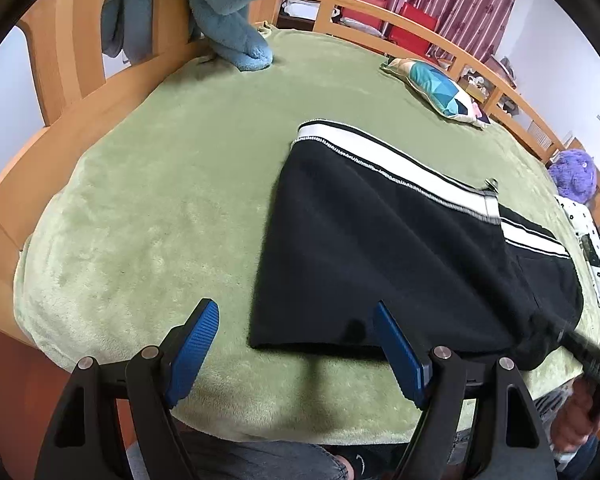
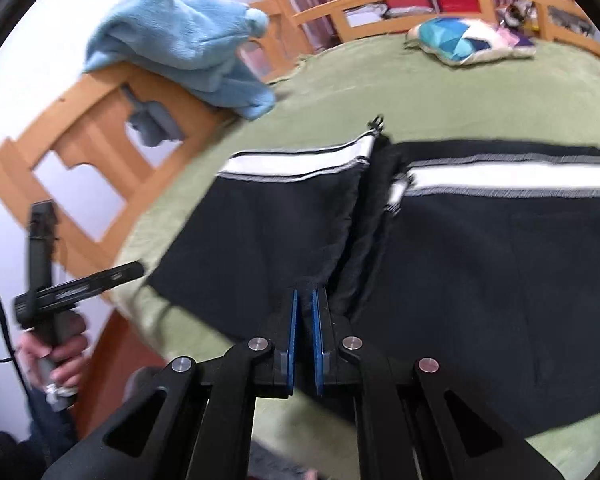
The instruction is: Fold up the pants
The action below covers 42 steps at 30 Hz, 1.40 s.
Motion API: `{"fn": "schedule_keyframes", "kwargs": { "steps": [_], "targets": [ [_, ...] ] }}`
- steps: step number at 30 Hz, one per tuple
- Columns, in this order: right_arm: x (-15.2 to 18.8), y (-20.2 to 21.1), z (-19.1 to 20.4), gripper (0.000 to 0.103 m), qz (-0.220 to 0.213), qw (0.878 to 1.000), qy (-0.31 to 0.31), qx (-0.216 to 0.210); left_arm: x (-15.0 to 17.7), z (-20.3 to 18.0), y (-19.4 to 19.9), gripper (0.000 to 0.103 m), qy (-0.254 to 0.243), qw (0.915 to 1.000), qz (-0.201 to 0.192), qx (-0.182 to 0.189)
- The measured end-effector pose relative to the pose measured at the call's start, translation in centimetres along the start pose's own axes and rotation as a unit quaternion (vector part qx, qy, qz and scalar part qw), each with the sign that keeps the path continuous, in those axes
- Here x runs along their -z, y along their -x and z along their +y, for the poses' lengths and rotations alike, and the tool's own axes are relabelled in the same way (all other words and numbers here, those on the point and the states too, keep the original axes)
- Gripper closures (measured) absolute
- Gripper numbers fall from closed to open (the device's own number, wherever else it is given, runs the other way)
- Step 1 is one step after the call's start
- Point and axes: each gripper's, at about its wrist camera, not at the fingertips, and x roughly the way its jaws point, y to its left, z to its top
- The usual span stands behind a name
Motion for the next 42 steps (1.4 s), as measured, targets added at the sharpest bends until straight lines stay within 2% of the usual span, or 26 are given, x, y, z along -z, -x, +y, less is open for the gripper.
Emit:
{"fn": "schedule_keyframes", "kwargs": {
  "steps": [1,3,4,6,8,9,10,12,16,17,18,19,21,24,26,27,29,32,34,36,38,41,42],
  "targets": [
    [0.6,-0.6,0.5,0.096,0.020,1.000,0.007,-0.003,0.0,0.1,-0.1,0.025,0.003,1.0000,0.001,0.003],
    [1.5,-1.7,1.2,0.096,0.042,0.998,0.035,0.022,-0.3,0.2,-0.6,0.025,0.009,0.9999,0.005,0.009],
    [1.8,-1.7,1.4,0.094,0.039,0.998,0.048,0.032,-0.4,0.1,-0.8,0.025,0.011,0.9998,0.007,0.011],
    [1.4,-1.1,1.5,0.088,0.028,0.998,0.057,0.025,-0.3,0.0,-1.0,0.025,0.010,0.9998,0.008,0.014],
    [0.2,-0.1,1.2,0.075,0.008,0.998,0.061,0.016,-0.3,-0.1,-1.2,0.025,0.008,0.9998,0.008,0.015],
    [-0.4,0.4,1.1,0.064,-0.006,0.998,0.062,0.016,-0.3,-0.1,-1.4,0.025,0.009,0.9998,0.008,0.015],
    [-1.2,0.8,0.7,0.059,-0.022,0.998,0.062,0.021,-0.3,-0.1,-1.5,0.025,0.010,0.9998,0.008,0.016],
    [-2.8,0.4,0.0,0.059,-0.031,0.997,0.056,0.033,-0.5,0.1,-1.9,0.025,0.018,0.9996,0.005,0.023],
    [-5.8,-3.2,-2.4,0.061,-0.021,0.998,0.014,0.057,-0.4,0.8,-2.6,0.025,0.032,0.9990,-0.003,0.031],
    [-6.3,-4.4,-3.1,0.065,-0.015,0.998,0.003,0.061,-0.2,1.0,-2.8,0.025,0.035,0.9988,-0.004,0.034],
    [-6.7,-5.9,-3.7,0.081,-0.002,0.998,-0.007,0.069,0.0,1.2,-3.1,0.025,0.040,0.9983,-0.004,0.041],
    [-6.9,-7.5,-4.4,0.090,0.017,0.997,-0.016,0.080,0.2,1.5,-3.4,0.026,0.045,0.9977,-0.004,0.051],
    [-7.2,-8.9,-5.6,0.090,0.029,0.993,-0.033,0.109,0.7,1.9,-4.1,0.026,0.059,0.9953,0.000,0.077],
    [-7.2,-8.1,-7.1,0.090,0.005,0.992,-0.087,0.088,1.2,2.0,-4.7,0.026,0.072,0.9929,-0.002,0.095],
    [-7.1,-7.7,-6.7,0.087,0.008,0.993,-0.071,0.093,1.4,1.9,-5.1,0.025,0.076,0.9911,-0.002,0.109],
    [-7.0,-7.4,-6.4,0.082,0.010,0.993,-0.060,0.097,1.4,1.8,-5.4,0.025,0.076,0.9908,-0.001,0.112],
    [-6.7,-6.5,-5.7,0.081,0.011,0.994,-0.036,0.099,1.3,1.8,-5.9,0.024,0.081,0.9901,0.001,0.115],
    [-5.8,-4.4,-5.1,0.079,0.002,0.997,-0.021,0.076,1.3,1.6,-6.4,0.023,0.087,0.9895,-0.001,0.115],
    [-5.3,-3.5,-4.8,0.072,-0.003,0.998,-0.015,0.064,1.3,1.5,-6.6,0.024,0.089,0.9899,-0.002,0.111],
    [-4.8,-2.7,-4.6,0.071,-0.004,0.998,-0.006,0.068,1.5,1.3,-6.5,0.025,0.095,0.9898,-0.007,0.106],
    [-4.3,-2.2,-4.8,0.070,-0.007,0.995,-0.004,0.097,1.6,1.1,-6.4,0.029,0.100,0.9906,-0.012,0.093],
    [-4.1,-0.5,-6.2,0.071,-0.020,0.991,-0.024,0.128,1.2,0.7,-6.1,0.053,0.089,0.9940,-0.005,0.063],
    [-4.1,0.1,-6.6,0.070,-0.026,0.990,-0.034,0.134,0.8,0.7,-5.8,0.066,0.092,0.9937,-0.005,0.063]
  ]
}}
